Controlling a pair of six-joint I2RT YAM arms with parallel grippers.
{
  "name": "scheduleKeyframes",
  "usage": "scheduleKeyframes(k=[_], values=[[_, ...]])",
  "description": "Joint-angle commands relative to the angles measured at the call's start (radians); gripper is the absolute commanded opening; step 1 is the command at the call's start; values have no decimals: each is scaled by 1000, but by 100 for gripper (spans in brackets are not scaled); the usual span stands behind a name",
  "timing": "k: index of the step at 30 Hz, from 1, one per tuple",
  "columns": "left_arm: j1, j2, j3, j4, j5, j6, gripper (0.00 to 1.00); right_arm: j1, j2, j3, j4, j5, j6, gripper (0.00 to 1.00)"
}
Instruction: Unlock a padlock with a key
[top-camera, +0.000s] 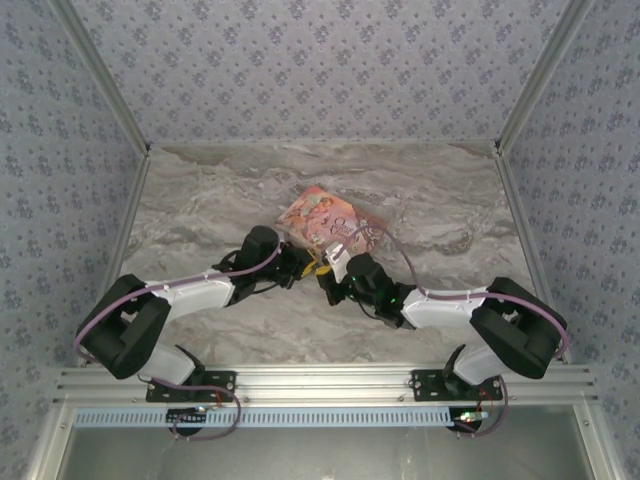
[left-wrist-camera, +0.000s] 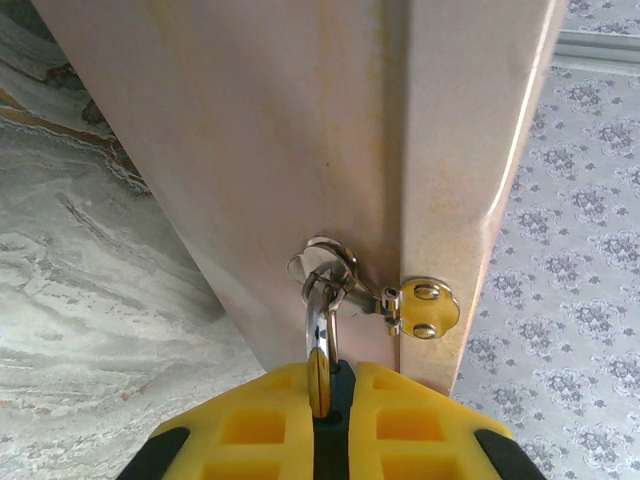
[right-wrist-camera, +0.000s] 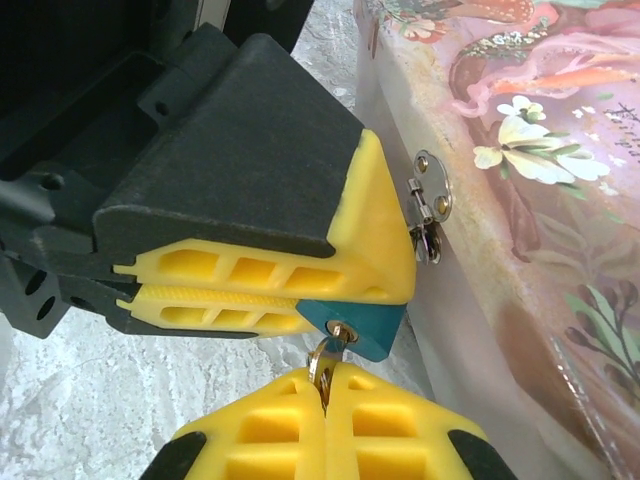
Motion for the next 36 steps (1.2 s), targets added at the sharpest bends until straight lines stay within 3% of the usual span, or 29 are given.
scheduleKeyframes(k=[1, 13, 27, 32, 36], values=[[-18, 2, 9, 43, 55, 13, 0, -26, -1, -31, 38, 25, 72, 0], [-30, 51, 1, 67, 48, 18, 2, -41, 2, -70, 47, 17, 125, 0], [-22, 47, -56, 46, 14, 51, 40, -34, 50, -122, 93, 80, 272, 0], [-8, -32, -70, -31, -21, 102, 59, -33, 32, -157, 147, 61, 341, 0], [7, -142, -61, -154, -92, 171, 69, -34, 9, -186, 194, 44, 437, 0]])
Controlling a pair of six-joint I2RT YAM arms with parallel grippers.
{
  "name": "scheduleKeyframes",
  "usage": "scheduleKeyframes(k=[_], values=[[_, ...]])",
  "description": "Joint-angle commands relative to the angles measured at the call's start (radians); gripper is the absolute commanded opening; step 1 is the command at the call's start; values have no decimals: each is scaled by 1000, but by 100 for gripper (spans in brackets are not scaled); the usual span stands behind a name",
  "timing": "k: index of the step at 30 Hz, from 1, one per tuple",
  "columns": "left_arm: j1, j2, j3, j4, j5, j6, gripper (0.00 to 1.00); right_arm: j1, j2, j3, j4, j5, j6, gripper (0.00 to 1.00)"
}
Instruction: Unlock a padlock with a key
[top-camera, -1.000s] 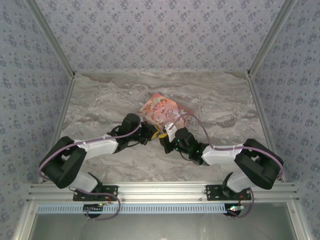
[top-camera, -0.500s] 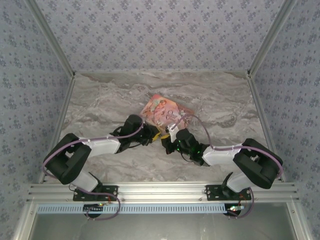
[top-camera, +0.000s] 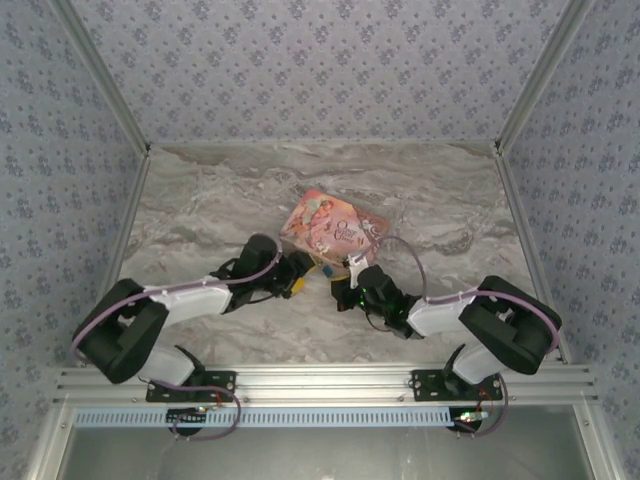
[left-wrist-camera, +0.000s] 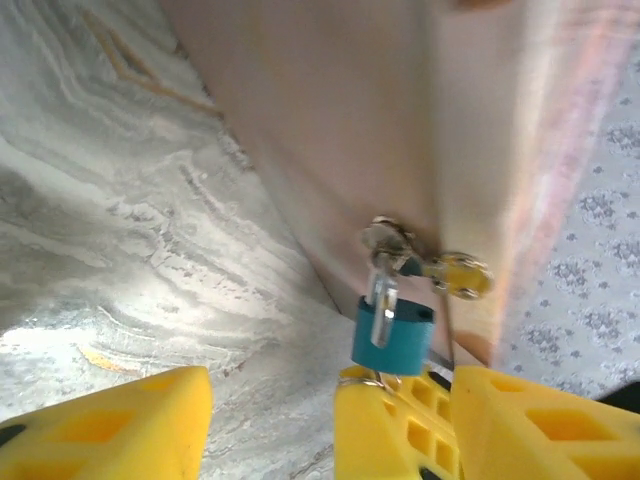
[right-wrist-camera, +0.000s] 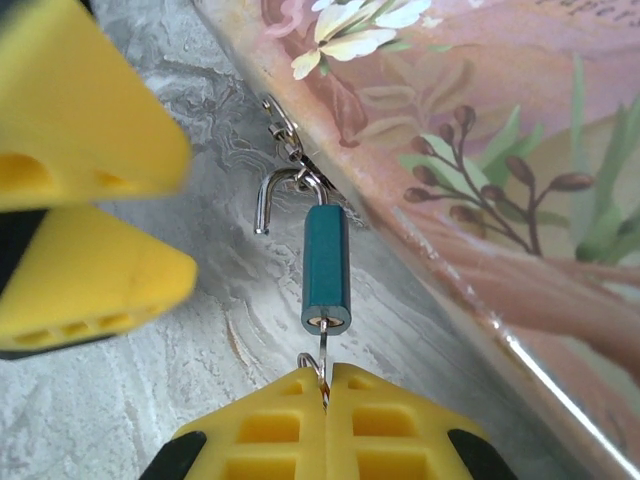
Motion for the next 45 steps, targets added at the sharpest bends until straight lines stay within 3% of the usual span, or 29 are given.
scheduleKeyframes(k=[1, 9, 19, 23, 28, 32, 35, 40, 45], values=[[16, -113, 8, -127, -85, 88, 70, -13, -26, -27, 43, 5, 132, 0], [33, -351, 36, -381, -277, 219, 79, -18, -33, -42, 41, -23, 428, 0], [46, -399, 48, -447, -313, 257, 82, -31, -15, -51, -11, -33, 689, 3], [74, -380, 89, -475, -307, 315, 85, -26, -68, -48, -115, 16, 681, 24], [152, -319, 179, -520, -249, 427, 89, -27, -209, -49, -305, 90, 618, 39], [232, -242, 254, -524, -198, 530, 95, -51, -347, -9, -515, 103, 483, 53], [303, -163, 295, -474, -112, 589, 97, -126, -420, 12, -626, 29, 388, 67], [348, 3, 394, -400, 12, 699, 99, -335, -476, -2, -620, -172, 338, 91], [347, 199, 516, -374, 148, 742, 99, -473, -436, 19, -561, -332, 317, 100]])
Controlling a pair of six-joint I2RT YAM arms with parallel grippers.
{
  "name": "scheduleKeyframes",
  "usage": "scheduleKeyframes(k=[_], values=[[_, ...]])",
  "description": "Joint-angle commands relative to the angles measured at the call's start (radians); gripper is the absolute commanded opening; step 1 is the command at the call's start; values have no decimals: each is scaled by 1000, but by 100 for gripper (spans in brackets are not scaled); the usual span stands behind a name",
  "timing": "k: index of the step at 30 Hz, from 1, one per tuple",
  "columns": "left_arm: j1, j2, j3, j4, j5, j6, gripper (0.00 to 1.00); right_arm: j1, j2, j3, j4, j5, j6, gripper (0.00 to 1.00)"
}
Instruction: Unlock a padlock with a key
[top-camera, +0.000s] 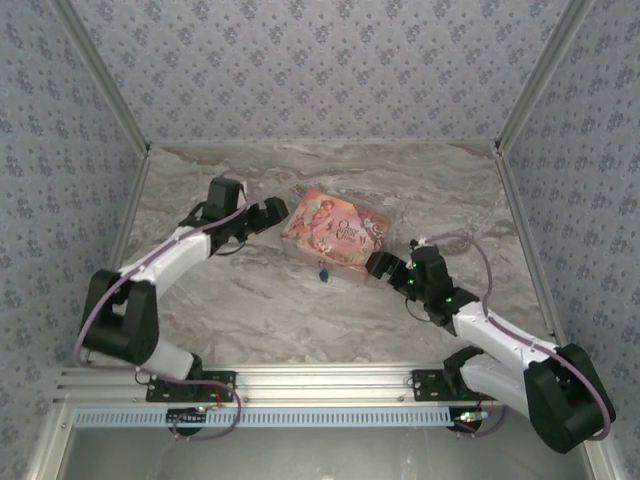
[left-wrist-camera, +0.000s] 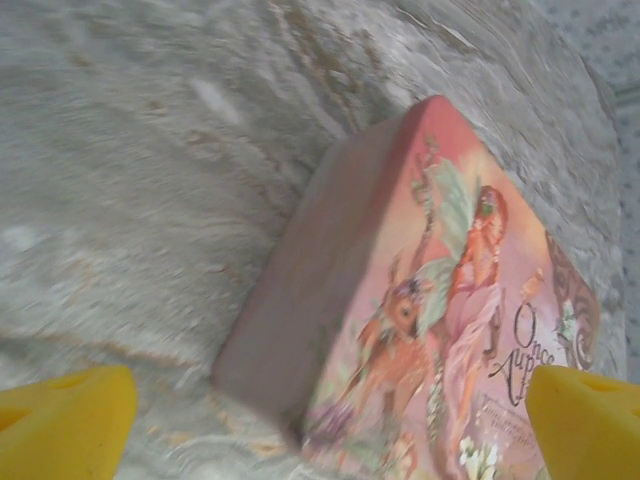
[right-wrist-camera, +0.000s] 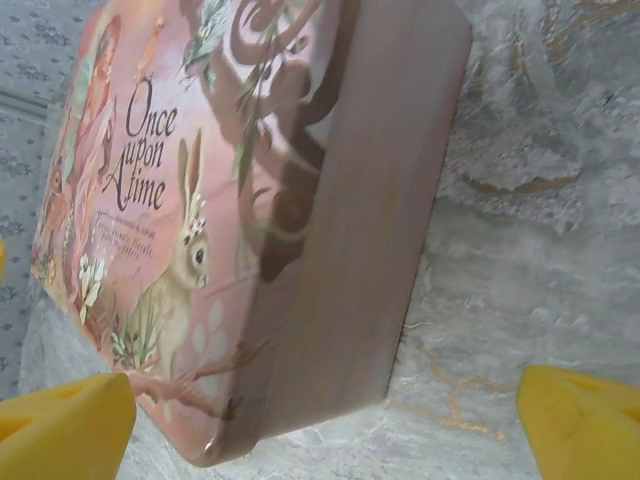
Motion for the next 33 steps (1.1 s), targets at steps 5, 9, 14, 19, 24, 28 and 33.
scheduleKeyframes(k=[5, 9, 14, 19, 24, 28, 33], values=[[-18, 180, 125, 65, 178, 58, 99, -77, 134, 102, 34, -221, -73, 100], [-41, 204, 123, 81, 216, 60, 99, -76, 241, 179, 59, -286, -111, 99], [-69, 194, 98, 83, 249, 61, 97, -77, 328, 279, 25, -321, -191, 98], [-85, 144, 19, 114, 251, 36, 95, -73, 417, 373, -10, -387, -263, 96], [-109, 56, -79, 140, 233, 2, 95, -60, 515, 452, -34, -435, -341, 95], [-140, -29, -158, 152, 198, -35, 95, -43, 581, 501, -27, -459, -380, 95], [-161, -160, -264, 139, 115, -88, 95, -43, 604, 525, -32, -383, -414, 94]])
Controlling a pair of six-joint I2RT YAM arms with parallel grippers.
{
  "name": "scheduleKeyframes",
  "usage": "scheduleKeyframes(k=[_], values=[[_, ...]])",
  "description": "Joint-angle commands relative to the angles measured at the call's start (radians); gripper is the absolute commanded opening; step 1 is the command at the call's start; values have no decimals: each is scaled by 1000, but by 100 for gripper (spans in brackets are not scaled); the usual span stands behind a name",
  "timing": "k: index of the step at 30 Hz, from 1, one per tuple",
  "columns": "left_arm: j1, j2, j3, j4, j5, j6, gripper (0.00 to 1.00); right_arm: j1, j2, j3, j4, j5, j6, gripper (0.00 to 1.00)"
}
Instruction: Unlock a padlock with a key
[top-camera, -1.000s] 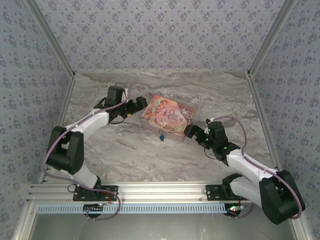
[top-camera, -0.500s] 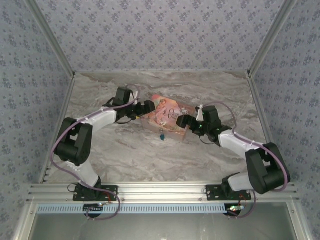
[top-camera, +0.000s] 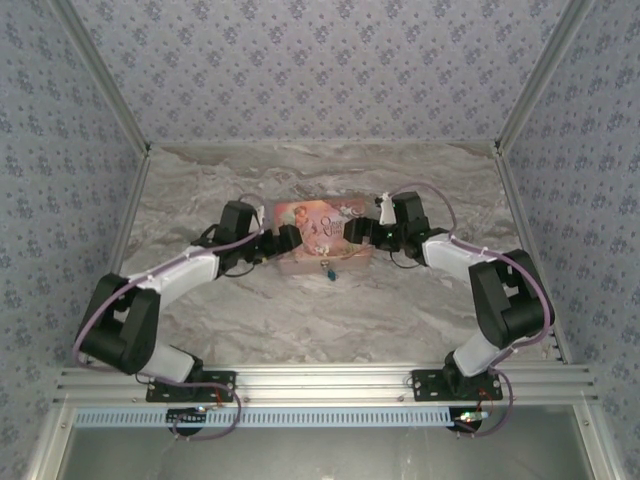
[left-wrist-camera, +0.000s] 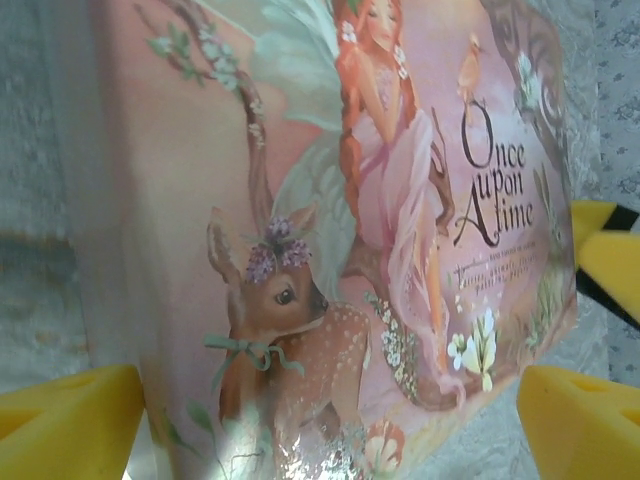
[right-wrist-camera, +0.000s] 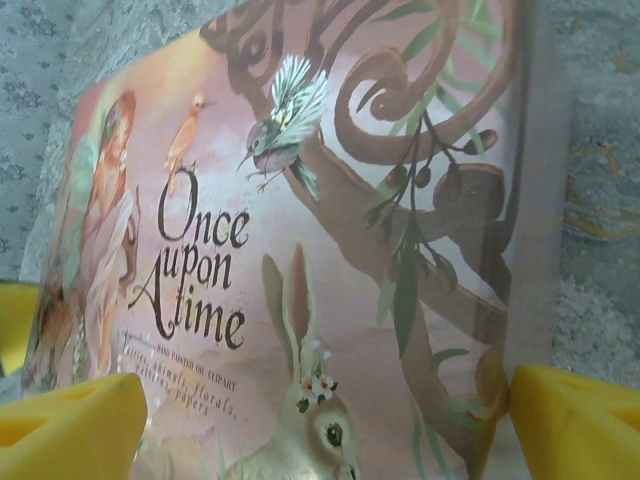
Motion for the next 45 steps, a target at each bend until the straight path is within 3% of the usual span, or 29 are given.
scheduleKeyframes(k=[1, 7, 14, 22, 27, 32, 38, 45], values=[[-42, -86, -51, 13, 26, -64, 95, 37, 13, 28, -7, -43, -53, 95], [-42, -232, -114, -70, -78, -64, 98, 12, -38, 82, -124, 120, -139, 98], [-21, -352, -72, -248, -210, -6, 99, 30, -246, 28, -264, 323, -200, 100], [-11, -401, -69, -277, -269, -20, 99, 319, -501, -228, -213, 526, -135, 84], [-6, -399, -68, -275, -277, -31, 99, 460, -448, -349, -37, 589, -9, 76], [-2, -401, -74, -278, -269, -33, 99, 555, -292, -319, 50, 634, 23, 72], [8, -425, -99, -273, -255, -43, 100, 588, -141, -255, 97, 687, 23, 66], [28, -447, -111, -273, -240, -38, 99, 593, -66, -224, 99, 768, 35, 59]])
